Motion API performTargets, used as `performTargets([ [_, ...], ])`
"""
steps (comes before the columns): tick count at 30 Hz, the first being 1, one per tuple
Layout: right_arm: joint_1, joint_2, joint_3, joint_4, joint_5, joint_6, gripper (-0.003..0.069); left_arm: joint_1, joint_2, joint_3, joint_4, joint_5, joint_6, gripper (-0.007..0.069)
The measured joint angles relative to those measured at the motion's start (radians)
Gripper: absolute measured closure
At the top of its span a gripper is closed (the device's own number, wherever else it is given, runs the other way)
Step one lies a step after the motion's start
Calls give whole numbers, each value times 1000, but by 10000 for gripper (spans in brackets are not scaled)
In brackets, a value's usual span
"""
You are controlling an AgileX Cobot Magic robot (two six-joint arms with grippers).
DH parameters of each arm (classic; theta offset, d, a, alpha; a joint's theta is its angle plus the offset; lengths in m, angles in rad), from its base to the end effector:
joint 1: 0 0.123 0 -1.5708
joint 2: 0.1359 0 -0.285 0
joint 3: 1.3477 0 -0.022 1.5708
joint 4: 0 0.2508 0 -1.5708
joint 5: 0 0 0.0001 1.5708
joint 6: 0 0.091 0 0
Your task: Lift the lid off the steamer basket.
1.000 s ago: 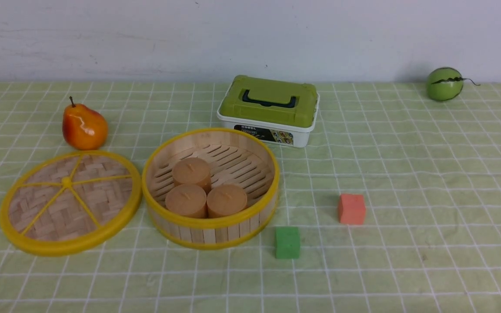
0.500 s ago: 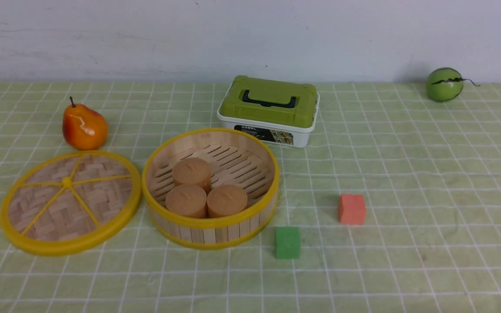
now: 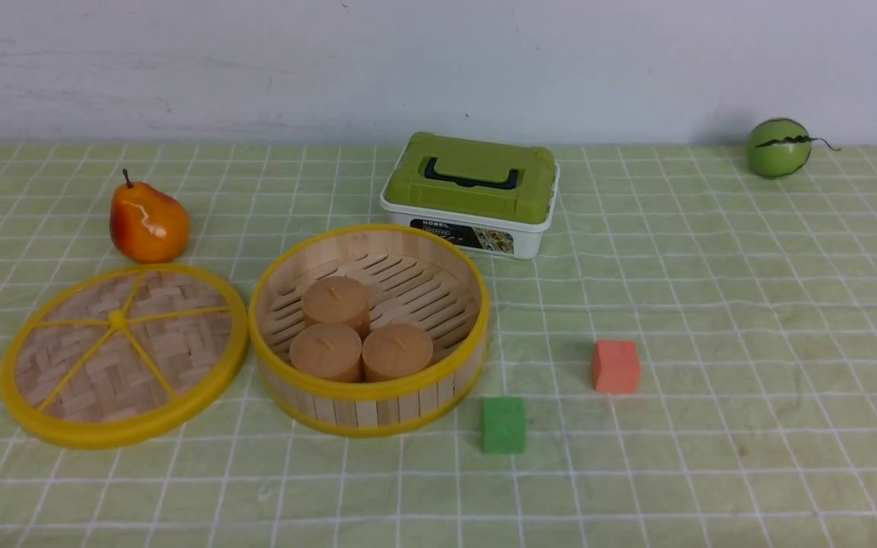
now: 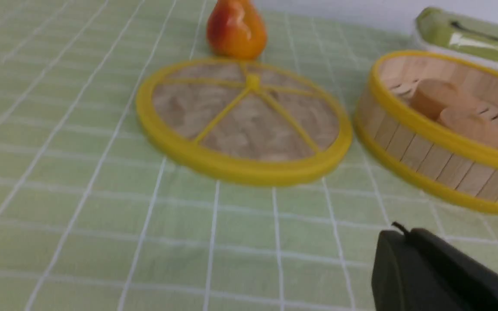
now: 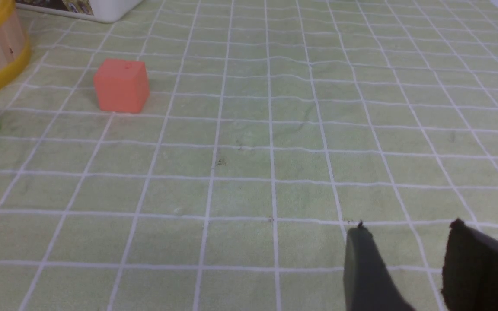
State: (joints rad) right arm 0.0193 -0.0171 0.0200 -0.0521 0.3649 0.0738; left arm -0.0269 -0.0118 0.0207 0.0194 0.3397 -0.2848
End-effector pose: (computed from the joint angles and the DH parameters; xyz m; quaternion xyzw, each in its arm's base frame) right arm 0.0525 -0.0007 0.1746 0.0079 0.7989 0.0059 0.6014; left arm 0.0534 -0.0008 0.1762 -0.0968 0.7873 -0.0865 0.6028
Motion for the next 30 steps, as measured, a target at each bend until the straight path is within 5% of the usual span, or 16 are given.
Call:
performTargets([
  [30,0,0,0,0,0,0,418,0,0,8,-9,59,31,637],
])
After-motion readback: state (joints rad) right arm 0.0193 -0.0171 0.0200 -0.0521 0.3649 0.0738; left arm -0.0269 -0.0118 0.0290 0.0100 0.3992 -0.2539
